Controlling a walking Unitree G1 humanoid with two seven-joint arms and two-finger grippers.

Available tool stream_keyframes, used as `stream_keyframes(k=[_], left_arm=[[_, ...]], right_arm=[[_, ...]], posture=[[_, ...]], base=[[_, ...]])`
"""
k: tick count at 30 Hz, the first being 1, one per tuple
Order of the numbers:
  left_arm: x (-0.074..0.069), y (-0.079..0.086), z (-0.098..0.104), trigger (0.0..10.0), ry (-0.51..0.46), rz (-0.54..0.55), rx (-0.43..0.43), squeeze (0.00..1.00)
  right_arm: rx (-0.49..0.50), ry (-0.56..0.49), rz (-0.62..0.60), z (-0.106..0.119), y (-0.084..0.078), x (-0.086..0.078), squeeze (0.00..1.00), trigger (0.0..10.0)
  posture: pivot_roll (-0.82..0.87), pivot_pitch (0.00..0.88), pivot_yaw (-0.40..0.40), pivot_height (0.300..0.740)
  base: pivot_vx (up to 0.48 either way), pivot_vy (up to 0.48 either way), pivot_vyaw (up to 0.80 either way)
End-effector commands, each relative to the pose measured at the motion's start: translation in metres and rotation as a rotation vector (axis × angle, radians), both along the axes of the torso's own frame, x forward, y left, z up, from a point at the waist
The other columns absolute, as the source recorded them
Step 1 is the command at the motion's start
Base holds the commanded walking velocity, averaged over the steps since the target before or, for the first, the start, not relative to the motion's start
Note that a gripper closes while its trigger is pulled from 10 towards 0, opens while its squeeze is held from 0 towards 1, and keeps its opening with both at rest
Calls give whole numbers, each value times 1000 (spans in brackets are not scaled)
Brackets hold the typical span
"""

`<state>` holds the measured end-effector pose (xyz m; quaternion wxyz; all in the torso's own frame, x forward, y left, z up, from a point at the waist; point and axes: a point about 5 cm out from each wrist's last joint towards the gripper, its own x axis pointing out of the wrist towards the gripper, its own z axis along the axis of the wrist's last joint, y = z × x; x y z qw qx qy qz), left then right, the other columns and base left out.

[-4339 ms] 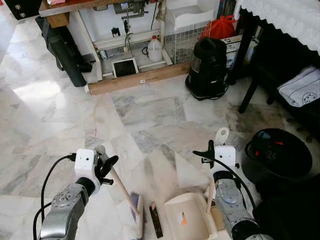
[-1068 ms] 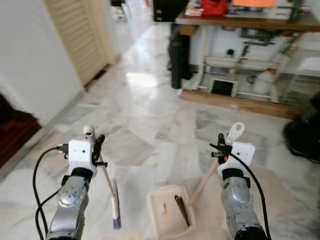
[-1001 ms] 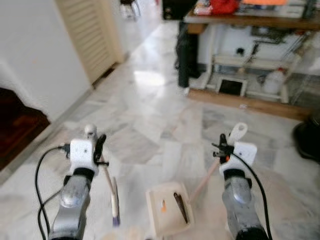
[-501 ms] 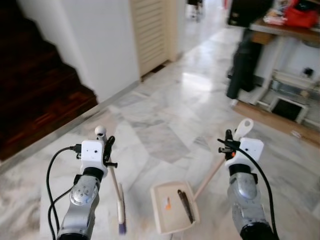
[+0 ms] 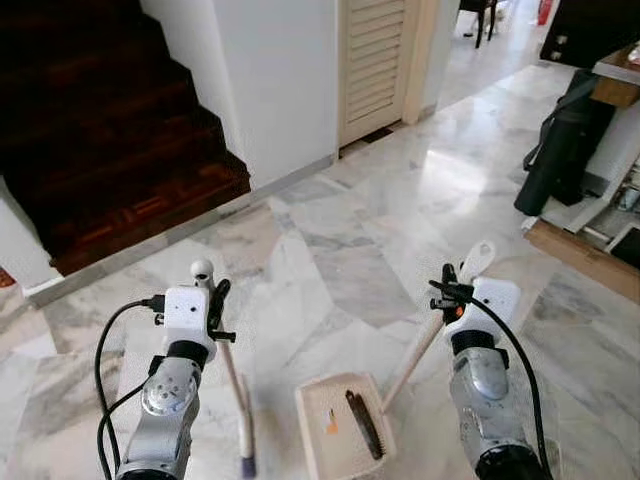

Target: Sweep floor

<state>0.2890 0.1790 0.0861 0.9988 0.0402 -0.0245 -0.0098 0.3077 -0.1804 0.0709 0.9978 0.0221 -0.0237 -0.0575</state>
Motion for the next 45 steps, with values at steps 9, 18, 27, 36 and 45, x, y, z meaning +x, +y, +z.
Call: stream_keyframes(k=[9,18,27,36,45], left_arm=[[7,3,13,10000,-52,10,15,0],[3,4,10,10000,-44,15,15,0],[2,8,11,10000,-44,31,16,0],[1,7,10,10000,-39,33,11,0],[1,6,11,10000,-37,31,9,0]], right_arm=[[36,-38,5,12,1,7,0,10000],[70,-29,12,10,8,7,0,10000],[49,-27,45,11,14,9,0,10000],[66,-32,62,12,18,9,0,10000],[64,-54,88,15,22,8,0,10000]], posture=[[91,0,37,740],[98,0,42,740],[110,0,41,740],[118,0,41,740],[119,0,42,740]], base=[[0,424,0],[0,480,0],[0,480,0],[0,480,532],[0,480,401]])
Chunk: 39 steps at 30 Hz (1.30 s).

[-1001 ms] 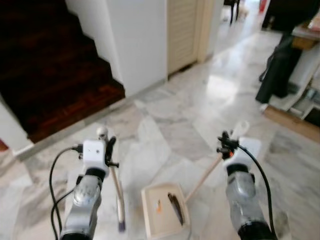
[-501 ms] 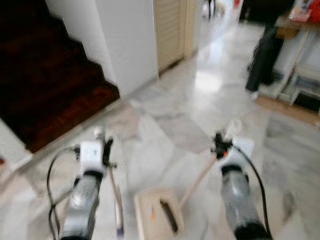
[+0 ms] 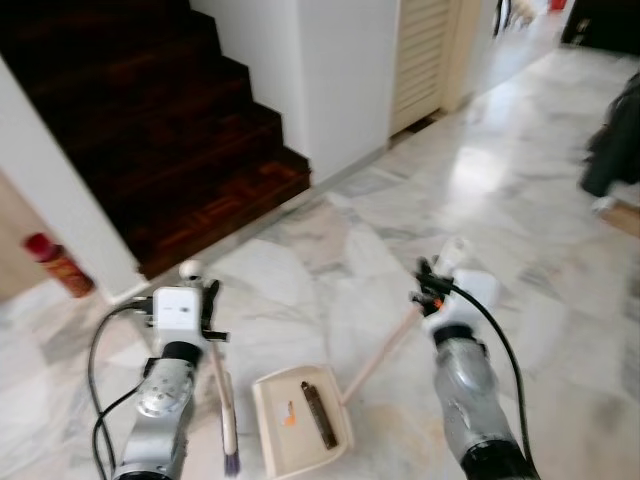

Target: Sweep floor

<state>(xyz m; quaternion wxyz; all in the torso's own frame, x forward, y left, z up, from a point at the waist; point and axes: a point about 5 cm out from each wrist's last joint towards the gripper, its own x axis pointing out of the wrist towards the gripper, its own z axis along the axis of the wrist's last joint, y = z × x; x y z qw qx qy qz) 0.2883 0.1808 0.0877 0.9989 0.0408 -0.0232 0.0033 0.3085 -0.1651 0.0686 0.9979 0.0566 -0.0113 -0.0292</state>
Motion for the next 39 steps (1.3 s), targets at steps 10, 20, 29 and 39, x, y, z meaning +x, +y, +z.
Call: stream_keyframes(k=[10,20,29,39], left_arm=[[2,3,10,10000,-36,6,6,0],[1,4,10,10000,-35,7,6,0],[1,5,11,10000,-34,6,11,0],[1,4,12,10000,-37,-4,19,0]], right_arm=[[19,-74,37,18,8,8,0,10000],[32,-62,54,17,11,8,0,10000],[21,-72,58,19,13,8,0,10000],[39,-66,54,18,11,8,0,10000]], posture=[[121,0,40,740],[127,0,41,740],[128,0,47,740],[130,0,54,740]], base=[[0,480,389],[0,480,0],[0,480,444],[0,229,130]])
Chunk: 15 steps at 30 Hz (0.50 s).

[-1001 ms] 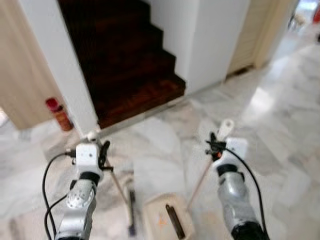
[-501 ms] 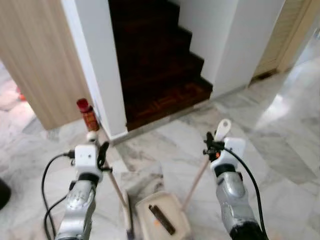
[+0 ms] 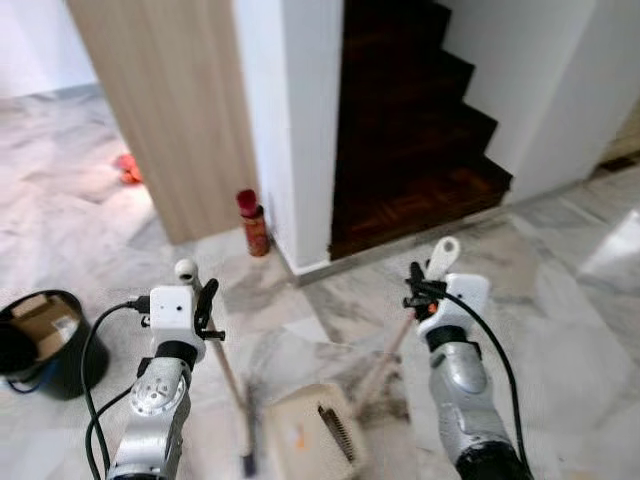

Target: Sweep floor

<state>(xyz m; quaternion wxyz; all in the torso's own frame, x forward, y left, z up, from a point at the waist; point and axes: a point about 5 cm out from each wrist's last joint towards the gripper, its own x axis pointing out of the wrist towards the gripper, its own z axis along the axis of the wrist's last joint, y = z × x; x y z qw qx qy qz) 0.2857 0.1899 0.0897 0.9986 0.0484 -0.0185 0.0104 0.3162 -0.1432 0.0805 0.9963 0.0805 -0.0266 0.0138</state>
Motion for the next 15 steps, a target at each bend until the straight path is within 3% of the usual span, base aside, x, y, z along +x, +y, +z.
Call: stream_keyframes(k=[1,10,15], left_arm=[[4,-5,10,10000,-45,-20,5,0],[4,-4,10,10000,-38,-21,10,0],[4,-5,10,10000,-36,-23,12,0]], right_arm=[[-5,-29,-32,6,-10,1,0,10000],[-19,-29,-30,6,-10,1,0,10000],[-18,-30,-32,6,-11,1,0,10000]], posture=[[130,0,54,740],[132,0,58,740],[130,0,58,740]], base=[[0,0,0],[0,0,0],[0,0,728]])
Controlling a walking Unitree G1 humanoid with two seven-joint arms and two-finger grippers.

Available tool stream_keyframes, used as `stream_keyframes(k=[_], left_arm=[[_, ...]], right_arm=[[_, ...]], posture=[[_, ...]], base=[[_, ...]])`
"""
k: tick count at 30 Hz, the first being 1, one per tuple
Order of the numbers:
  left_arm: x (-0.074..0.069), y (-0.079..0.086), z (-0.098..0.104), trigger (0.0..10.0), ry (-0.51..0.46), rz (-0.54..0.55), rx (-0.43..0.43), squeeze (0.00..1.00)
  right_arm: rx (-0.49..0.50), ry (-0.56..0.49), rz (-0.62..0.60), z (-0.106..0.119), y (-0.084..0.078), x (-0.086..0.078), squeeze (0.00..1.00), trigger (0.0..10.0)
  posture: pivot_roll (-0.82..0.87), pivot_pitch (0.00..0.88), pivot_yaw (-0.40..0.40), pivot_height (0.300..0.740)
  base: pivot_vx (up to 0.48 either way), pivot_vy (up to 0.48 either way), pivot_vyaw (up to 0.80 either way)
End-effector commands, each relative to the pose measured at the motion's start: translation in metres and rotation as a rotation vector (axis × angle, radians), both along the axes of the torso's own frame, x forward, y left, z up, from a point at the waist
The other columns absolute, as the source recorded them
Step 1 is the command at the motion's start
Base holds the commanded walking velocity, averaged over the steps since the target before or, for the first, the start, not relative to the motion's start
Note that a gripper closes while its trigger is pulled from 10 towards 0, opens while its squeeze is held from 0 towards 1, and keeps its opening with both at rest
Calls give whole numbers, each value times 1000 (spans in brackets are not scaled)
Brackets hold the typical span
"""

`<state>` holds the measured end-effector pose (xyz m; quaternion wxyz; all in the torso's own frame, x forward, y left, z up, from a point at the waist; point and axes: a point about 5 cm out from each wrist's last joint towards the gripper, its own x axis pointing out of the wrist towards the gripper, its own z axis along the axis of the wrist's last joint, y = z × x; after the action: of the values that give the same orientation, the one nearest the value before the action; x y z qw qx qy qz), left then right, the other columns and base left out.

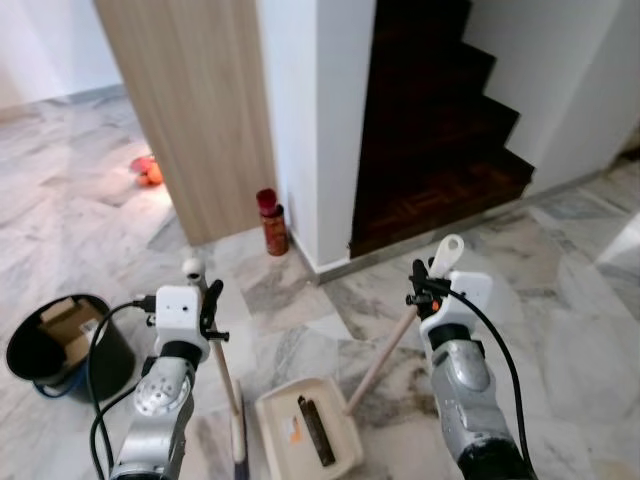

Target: Sweep floor

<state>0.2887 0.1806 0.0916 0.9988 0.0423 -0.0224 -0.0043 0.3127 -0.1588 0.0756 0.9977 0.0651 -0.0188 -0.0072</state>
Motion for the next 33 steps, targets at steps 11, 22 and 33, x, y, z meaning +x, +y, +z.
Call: stream_keyframes(k=[11,22,33], left_arm=[[0,3,7,10000,-27,-1,26,0],[0,3,6,10000,-21,-1,22,0],[0,3,6,10000,-19,-2,14,0]], right_arm=[[3,-46,6,10,1,4,0,10000],[13,-42,3,10,2,5,0,10000],[22,-32,-24,8,-2,5,0,10000]], posture=[[130,0,63,740],[133,0,62,740],[135,0,57,740]], base=[[0,0,800],[0,0,486],[0,280,0]])
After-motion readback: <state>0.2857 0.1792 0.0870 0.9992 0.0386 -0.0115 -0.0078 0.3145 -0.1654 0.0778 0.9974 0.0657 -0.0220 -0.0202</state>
